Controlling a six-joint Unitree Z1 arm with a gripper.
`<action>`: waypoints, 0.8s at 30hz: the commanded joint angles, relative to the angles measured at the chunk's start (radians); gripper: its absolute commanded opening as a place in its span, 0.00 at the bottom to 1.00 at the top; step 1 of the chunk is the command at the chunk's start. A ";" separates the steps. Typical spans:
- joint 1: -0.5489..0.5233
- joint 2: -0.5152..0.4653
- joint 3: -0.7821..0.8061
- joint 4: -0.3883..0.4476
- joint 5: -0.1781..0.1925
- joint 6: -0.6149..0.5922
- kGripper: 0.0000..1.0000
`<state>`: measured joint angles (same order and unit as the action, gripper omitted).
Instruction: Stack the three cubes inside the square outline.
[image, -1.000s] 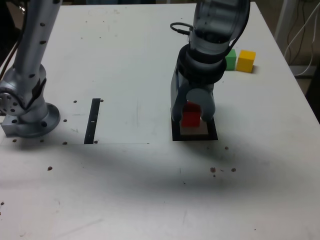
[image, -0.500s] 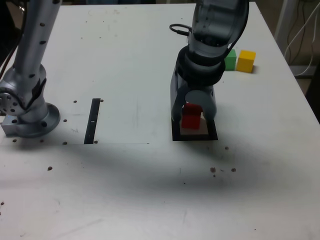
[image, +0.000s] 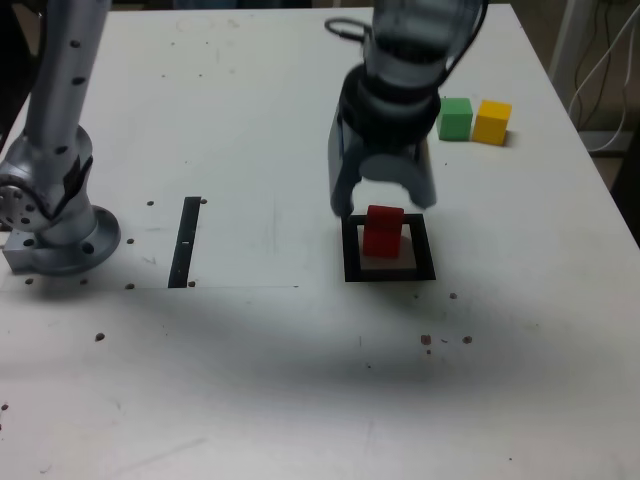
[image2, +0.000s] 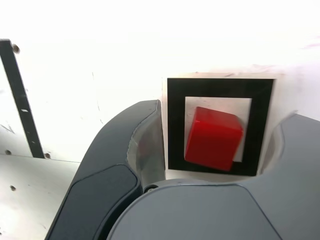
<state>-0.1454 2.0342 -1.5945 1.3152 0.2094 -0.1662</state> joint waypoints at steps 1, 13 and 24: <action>0.008 -0.011 -0.032 0.005 0.013 0.058 1.00; 0.125 -0.002 -0.172 0.052 0.103 0.495 0.99; 0.208 0.026 -0.272 0.019 0.298 1.043 0.99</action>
<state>0.0532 2.0523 -1.8581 1.3424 0.5008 0.6464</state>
